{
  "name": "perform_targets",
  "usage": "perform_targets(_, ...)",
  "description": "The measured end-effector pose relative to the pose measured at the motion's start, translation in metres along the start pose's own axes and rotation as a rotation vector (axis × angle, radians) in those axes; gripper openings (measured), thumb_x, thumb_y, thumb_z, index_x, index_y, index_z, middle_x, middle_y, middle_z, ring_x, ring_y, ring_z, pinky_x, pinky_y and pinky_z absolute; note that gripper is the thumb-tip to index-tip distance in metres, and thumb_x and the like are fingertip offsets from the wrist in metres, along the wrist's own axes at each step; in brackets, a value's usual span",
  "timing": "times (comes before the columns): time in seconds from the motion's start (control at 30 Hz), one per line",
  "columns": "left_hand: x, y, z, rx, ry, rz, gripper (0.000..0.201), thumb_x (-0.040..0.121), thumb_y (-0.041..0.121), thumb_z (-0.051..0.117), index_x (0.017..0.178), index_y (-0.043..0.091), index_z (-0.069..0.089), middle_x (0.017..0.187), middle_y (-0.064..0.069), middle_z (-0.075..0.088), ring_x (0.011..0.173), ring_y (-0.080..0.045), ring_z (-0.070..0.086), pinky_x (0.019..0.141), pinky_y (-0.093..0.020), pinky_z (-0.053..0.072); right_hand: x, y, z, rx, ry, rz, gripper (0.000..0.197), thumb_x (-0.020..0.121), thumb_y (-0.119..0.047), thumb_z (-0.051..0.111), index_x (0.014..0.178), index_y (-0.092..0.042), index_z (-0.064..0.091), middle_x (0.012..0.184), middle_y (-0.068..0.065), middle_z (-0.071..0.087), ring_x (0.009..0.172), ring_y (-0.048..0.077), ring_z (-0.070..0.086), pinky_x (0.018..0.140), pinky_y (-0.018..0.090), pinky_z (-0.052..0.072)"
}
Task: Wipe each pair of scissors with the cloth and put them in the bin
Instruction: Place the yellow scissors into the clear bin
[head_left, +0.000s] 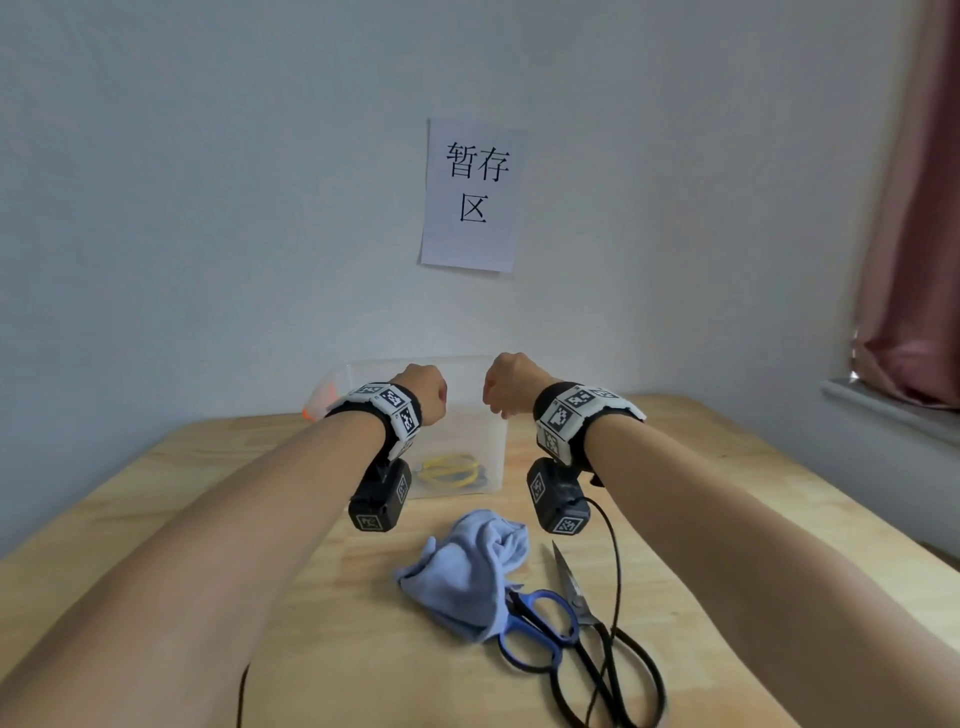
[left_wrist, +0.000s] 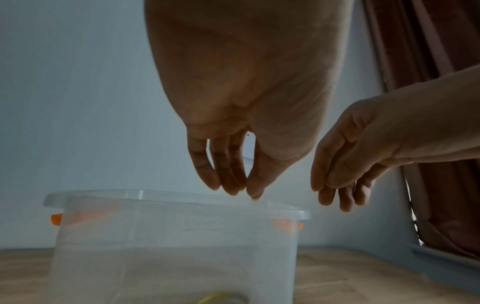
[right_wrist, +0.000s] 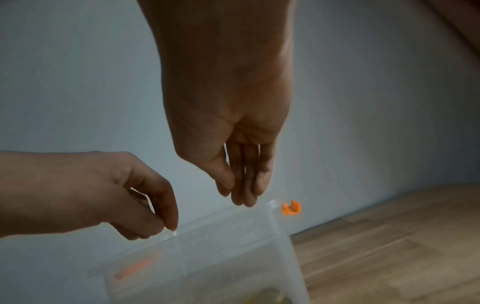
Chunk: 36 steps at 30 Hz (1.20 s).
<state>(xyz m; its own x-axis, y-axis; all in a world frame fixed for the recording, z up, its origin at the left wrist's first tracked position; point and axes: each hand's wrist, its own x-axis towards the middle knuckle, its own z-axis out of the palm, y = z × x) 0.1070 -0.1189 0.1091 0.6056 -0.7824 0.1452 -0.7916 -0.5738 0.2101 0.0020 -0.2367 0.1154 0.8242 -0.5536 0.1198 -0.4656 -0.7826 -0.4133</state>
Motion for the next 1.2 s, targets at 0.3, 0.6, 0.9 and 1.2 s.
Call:
perform_targets(0.3,-0.043,0.024,0.029,-0.044,-0.080,0.050,0.027,0.088,0.001,0.052,0.101,0.009,0.075,0.112,-0.013,0.071,0.106,-0.030,0.065,0.088,-0.031,0.052,-0.063,0.024,0.016,-0.060,-0.181,0.073,0.019,0.096,-0.002,0.052,0.097,0.005,0.070,0.093,0.013,0.075,0.054,0.011,0.059,0.069,0.021,0.053)
perform_targets(0.6,-0.082,0.035,0.061,0.002,-0.198,0.052,0.022,0.088,0.004,0.062,0.103,0.009,0.076,0.110,-0.012,0.073,0.100,-0.027,0.065,0.083,-0.028,0.049,-0.107,0.034,0.055,-0.150,-0.247,0.102,0.005,0.080,0.004,0.069,0.084,0.005,0.066,0.098,0.022,0.073,0.095,0.033,0.072,0.086,0.045,0.059)
perform_targets(0.9,-0.119,0.042,0.099,0.066,-0.282,0.048,0.032,0.097,0.022,0.056,0.124,0.006,0.060,0.116,-0.012,0.064,0.094,-0.026,0.055,0.078,-0.030,0.041,-0.142,0.046,0.091,-0.266,-0.426,0.076,0.025,0.085,-0.012,0.076,0.074,-0.005,0.055,0.115,0.019,0.071,0.083,0.020,0.069,0.073,0.028,0.054)
perform_targets(1.2,-0.137,0.047,0.128,0.163,-0.303,-0.125,0.063,0.089,0.048,0.052,0.141,0.013,0.047,0.143,-0.013,0.048,0.129,-0.030,0.050,0.101,-0.035,0.041,-0.149,0.052,0.124,-0.317,-0.388,0.120,0.041,0.086,-0.025,0.076,0.113,0.002,0.063,0.102,0.011,0.067,0.084,0.025,0.057,0.078,0.033,0.050)
